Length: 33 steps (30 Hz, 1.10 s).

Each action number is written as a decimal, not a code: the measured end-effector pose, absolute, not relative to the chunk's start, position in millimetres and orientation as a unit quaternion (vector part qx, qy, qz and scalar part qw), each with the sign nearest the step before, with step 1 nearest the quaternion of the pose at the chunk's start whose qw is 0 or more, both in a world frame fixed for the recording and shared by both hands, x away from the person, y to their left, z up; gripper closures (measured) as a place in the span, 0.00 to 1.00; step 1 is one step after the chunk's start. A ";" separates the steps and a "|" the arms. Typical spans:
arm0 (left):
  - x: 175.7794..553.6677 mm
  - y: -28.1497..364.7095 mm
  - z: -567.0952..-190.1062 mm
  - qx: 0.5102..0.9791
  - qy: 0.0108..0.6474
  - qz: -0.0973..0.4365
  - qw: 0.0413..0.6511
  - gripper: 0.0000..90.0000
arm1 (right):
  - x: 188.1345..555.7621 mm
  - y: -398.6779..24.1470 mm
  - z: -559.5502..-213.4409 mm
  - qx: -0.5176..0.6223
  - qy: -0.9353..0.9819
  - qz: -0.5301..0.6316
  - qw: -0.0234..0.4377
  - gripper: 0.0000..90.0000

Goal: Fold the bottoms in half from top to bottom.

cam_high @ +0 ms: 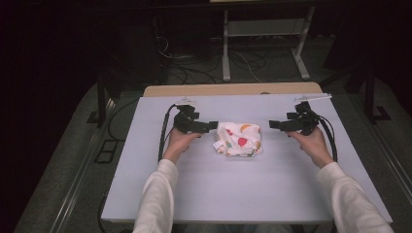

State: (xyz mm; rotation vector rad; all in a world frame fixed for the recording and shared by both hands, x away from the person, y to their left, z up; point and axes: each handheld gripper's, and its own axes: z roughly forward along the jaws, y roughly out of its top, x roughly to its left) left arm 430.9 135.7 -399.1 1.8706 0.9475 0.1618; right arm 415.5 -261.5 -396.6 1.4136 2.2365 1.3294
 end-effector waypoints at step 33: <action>351.6 155.9 -387.3 0.790 0.337 0.117 0.498 0.00 | 332.1 -274.9 -402.4 0.440 0.751 0.482 0.102 0.00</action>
